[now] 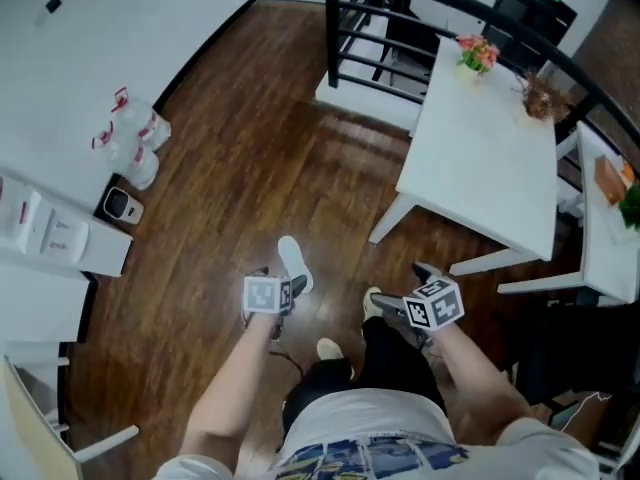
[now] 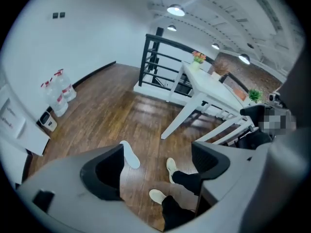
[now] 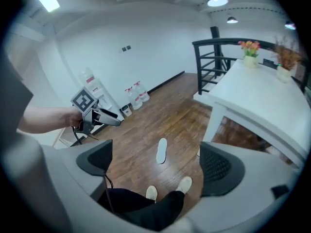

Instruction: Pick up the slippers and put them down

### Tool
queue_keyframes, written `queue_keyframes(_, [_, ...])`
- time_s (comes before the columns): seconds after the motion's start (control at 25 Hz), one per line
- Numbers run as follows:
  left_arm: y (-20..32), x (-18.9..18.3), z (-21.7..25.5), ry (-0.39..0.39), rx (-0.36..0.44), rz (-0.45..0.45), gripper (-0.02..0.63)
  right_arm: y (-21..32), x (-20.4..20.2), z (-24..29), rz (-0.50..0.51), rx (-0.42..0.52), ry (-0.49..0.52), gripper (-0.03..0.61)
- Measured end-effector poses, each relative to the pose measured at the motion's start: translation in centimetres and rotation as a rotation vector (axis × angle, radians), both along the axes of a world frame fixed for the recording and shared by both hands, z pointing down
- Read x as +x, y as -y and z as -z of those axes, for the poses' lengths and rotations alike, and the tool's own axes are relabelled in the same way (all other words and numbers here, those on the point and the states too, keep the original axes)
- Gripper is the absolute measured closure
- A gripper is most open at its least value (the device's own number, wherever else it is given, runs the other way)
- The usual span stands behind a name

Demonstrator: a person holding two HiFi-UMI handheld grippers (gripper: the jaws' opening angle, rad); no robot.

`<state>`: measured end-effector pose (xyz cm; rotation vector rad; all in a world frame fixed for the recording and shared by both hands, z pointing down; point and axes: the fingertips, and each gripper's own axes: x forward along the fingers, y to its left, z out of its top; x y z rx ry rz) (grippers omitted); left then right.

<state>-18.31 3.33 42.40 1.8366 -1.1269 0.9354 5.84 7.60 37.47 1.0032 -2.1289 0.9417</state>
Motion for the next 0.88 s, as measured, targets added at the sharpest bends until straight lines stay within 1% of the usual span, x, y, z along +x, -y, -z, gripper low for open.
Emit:
queue_keyframes(0.12, [-4.1,3.0,6.9,-0.005,0.04,-0.053,0.183,-4.9,5.7,6.5,-0.084,0.052,0.006,0.031])
queue_keyframes(0.2, [-5.4,6.5,10.2,-0.028,0.073,-0.116,0.183,-6.8,10.4,10.0,-0.156,0.108,-0.004,0.031])
queue_keyframes(0.28, [-6.6,10.7,12.2,-0.066,0.088,-0.182,0.182,-8.7,15.8,12.1,-0.242,0.157,-0.031,0.031])
queue_keyframes(0.4, [-8.1,16.7,13.7,-0.097,0.092,-0.237,0.183,-11.4,23.2,13.8,-0.345,0.189,-0.044,0.026])
queue_keyframes(0.56, [-9.2,24.9,14.9,-0.125,0.094,-0.277,0.183,-15.0,30.9,15.2,-0.428,0.207,-0.039,0.021])
queue_keyframes(0.64, [-9.5,29.1,15.7,-0.135,0.108,-0.304,0.183,-16.3,34.7,15.5,-0.467,0.224,-0.039,0.021])
queue_keyframes(0.76, [-10.1,34.6,16.8,-0.154,0.123,-0.342,0.183,-18.3,39.0,15.6,-0.504,0.239,-0.045,0.021])
queue_keyframes(0.88, [-10.8,38.7,17.4,-0.159,0.125,-0.369,0.183,-19.8,42.0,15.5,-0.515,0.239,-0.046,0.021])
